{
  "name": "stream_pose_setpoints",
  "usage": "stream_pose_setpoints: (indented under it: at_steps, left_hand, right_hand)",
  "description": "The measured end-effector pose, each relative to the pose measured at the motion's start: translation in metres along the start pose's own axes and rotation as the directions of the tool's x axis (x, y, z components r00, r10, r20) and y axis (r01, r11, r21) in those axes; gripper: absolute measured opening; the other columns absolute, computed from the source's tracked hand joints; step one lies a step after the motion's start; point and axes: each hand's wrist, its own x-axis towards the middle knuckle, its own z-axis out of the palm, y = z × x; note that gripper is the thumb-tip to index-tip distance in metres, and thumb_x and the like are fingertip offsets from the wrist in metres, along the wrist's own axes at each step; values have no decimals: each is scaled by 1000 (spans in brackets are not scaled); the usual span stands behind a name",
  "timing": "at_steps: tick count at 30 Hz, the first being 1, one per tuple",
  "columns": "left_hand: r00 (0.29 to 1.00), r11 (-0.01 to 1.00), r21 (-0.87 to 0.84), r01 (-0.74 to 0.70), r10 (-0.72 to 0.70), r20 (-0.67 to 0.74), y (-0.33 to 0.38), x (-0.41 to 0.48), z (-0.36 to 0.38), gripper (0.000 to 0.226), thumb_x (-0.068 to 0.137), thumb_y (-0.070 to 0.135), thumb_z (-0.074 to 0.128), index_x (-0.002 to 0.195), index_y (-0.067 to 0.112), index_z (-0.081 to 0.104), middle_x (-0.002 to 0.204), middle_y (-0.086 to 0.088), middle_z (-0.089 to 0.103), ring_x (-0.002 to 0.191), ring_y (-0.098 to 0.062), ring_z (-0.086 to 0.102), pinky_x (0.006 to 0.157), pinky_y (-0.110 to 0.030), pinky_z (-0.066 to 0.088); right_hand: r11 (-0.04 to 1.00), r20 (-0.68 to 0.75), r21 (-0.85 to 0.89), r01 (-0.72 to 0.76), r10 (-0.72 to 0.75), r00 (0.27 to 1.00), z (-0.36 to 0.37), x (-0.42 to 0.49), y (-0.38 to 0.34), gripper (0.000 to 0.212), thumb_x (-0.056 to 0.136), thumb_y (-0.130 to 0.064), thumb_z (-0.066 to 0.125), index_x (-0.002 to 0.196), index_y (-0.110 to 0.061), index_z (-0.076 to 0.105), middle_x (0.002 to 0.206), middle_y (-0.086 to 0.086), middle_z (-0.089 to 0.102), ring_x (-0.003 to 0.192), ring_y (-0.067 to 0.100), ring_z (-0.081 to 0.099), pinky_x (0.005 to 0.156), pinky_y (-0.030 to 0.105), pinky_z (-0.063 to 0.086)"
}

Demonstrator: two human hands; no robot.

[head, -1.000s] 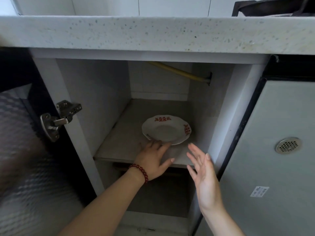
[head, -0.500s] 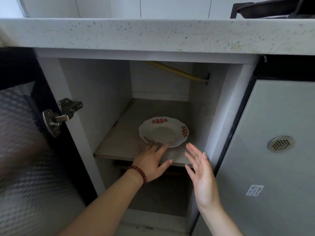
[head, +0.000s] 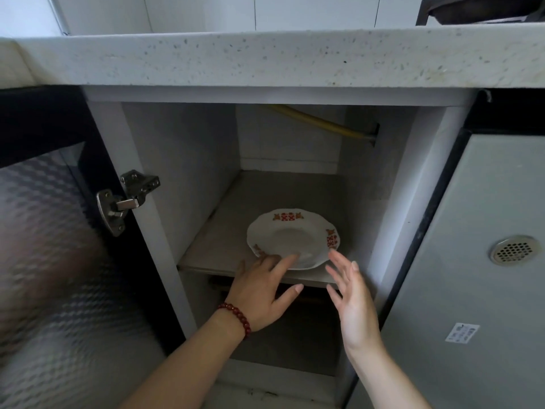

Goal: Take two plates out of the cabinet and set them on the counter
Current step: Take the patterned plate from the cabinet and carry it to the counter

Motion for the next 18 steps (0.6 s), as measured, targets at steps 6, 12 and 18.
stream_pose_setpoints:
  at_steps: [6, 12, 18]
  left_hand:
    - [969, 820, -545, 173, -242, -57, -11, 13, -13, 66, 82, 72, 24, 142, 45, 20, 151, 12, 25, 136, -9, 26, 108, -33, 28]
    - [822, 16, -968, 252, -532, 205, -10, 29, -25, 70, 84, 69, 21, 145, 34, 21, 154, 3, 25, 140, -21, 24, 114, -43, 20]
    - [800, -271, -943, 194, -513, 312, -16, 32, -33, 78, 81, 74, 20, 146, 30, 21, 154, -11, 24, 138, -31, 29, 111, -53, 22]
  right_hand:
    - [997, -50, -75, -23, 20, 999, 3, 13, 11, 42, 100, -35, 18, 132, -31, 45, 145, -7, 41, 135, 8, 33, 112, 35, 26]
    - [990, -92, -125, -65, 54, 994, 3, 22, 18, 45, 100, -37, 18, 139, -30, 39, 148, -11, 35, 138, 8, 27, 117, 42, 21]
    - [990, -120, -87, -109, 98, 988, 5, 27, 20, 45, 100, -38, 22, 143, -31, 33, 150, -10, 32, 139, 10, 26, 116, 43, 22]
